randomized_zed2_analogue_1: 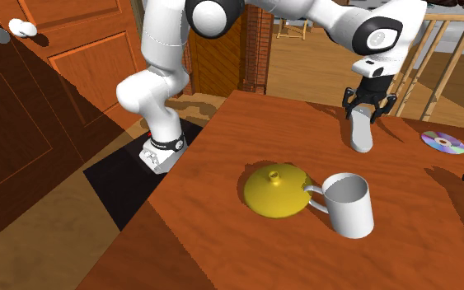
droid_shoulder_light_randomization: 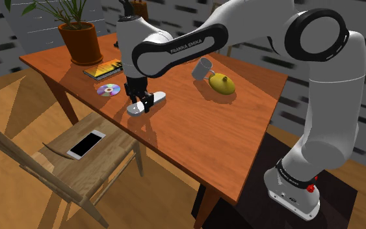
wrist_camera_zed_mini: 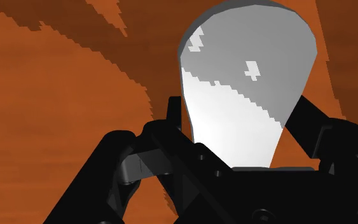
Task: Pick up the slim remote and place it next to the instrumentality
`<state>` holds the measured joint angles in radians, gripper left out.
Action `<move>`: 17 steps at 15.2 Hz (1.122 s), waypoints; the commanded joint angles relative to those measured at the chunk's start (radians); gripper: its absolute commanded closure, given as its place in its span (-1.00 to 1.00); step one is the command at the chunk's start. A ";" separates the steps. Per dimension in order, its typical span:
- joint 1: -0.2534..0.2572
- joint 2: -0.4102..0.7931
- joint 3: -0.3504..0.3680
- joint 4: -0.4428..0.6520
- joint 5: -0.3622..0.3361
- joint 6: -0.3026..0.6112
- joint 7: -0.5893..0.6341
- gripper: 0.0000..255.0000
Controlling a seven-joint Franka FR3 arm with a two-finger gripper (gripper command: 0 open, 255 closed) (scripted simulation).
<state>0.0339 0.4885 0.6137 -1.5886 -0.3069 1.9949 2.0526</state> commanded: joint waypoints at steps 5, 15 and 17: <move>0.000 0.000 0.000 -0.001 0.000 0.001 0.000 -1.00; -0.001 -0.036 0.015 0.078 0.027 -0.107 -0.018 -1.00; -0.001 -0.036 0.015 0.078 0.027 -0.107 -0.018 -1.00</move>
<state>0.0327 0.4517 0.6290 -1.5157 -0.2802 1.8930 2.0357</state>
